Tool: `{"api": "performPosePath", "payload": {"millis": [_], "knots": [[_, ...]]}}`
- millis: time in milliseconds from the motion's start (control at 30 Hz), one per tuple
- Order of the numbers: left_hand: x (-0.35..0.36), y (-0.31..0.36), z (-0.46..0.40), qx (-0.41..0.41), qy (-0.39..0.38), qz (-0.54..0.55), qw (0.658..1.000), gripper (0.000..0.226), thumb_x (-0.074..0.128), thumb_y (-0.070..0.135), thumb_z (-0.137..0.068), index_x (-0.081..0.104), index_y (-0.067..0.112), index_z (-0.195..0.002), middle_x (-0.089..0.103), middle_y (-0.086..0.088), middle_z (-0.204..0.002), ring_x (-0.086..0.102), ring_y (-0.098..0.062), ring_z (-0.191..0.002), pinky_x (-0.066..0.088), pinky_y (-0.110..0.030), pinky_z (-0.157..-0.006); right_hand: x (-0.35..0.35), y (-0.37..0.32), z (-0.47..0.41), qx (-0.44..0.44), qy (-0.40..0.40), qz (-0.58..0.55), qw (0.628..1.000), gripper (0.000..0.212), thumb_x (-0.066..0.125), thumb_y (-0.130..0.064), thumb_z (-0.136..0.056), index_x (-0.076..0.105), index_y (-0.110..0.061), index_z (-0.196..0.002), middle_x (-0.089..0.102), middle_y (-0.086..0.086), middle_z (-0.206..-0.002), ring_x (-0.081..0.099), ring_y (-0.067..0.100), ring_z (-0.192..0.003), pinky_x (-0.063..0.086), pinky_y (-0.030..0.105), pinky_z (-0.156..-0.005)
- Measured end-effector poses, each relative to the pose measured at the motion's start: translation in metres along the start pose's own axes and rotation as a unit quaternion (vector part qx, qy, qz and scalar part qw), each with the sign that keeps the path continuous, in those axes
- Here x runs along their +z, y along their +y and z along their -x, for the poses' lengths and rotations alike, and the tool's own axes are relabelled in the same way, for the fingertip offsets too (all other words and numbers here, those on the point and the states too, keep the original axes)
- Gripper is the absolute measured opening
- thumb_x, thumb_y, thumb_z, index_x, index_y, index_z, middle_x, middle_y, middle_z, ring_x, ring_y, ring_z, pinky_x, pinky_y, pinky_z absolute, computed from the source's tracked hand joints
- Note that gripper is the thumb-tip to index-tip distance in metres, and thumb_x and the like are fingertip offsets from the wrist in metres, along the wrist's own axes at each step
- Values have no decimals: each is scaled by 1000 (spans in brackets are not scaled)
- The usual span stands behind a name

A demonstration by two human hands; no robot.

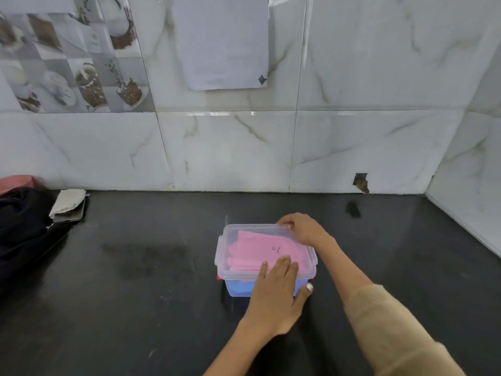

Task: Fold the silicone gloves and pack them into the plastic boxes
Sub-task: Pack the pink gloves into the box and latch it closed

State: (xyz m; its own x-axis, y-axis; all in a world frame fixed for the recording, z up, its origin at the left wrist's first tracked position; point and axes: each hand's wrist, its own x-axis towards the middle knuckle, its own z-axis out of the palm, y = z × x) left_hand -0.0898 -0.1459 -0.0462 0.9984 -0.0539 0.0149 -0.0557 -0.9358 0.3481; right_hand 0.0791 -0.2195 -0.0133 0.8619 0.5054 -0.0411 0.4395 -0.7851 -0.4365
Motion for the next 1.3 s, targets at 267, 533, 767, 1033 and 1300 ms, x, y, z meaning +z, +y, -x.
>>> {"api": "performPosePath", "payload": {"millis": [267,533,767,1033,1300], "knots": [[-39,-56,-53,-86,162,-14,983,48,24,26,-102,24,12,-149,23,-3,-158,17,-20,-147,11,-37,-119,44,-36,24,-34,175,89,980,46,27,-21,-101,28,-12,-146,29,3,-156,19,25,-146,12,42,-118],[-23,-81,-71,-96,55,-116,987,54,14,33,-102,7,14,-152,6,-2,-162,6,-20,-149,6,-36,-120,63,-36,25,-25,21,110,993,52,14,-34,-103,6,-19,-152,2,0,-161,1,19,-149,-1,36,-120],[-36,-89,-67,-106,61,-50,991,53,16,33,-103,13,11,-152,10,-3,-161,5,-22,-149,5,-39,-120,39,-22,26,-18,27,126,992,56,16,-39,-102,11,-14,-151,9,1,-161,5,25,-148,2,45,-119],[-35,-100,-63,-116,79,17,990,53,20,31,-103,15,7,-151,11,-6,-161,2,-22,-149,6,-35,-120,36,2,33,11,33,78,996,57,20,-39,-102,10,-14,-151,6,1,-161,-1,25,-149,6,41,-120],[-22,-80,-40,-132,339,165,917,54,30,38,-100,33,11,-146,31,-2,-155,18,-17,-147,5,-27,-117,43,4,54,-6,143,29,989,58,20,-46,-100,18,-18,-151,14,-2,-160,2,23,-149,-2,39,-119]]}}
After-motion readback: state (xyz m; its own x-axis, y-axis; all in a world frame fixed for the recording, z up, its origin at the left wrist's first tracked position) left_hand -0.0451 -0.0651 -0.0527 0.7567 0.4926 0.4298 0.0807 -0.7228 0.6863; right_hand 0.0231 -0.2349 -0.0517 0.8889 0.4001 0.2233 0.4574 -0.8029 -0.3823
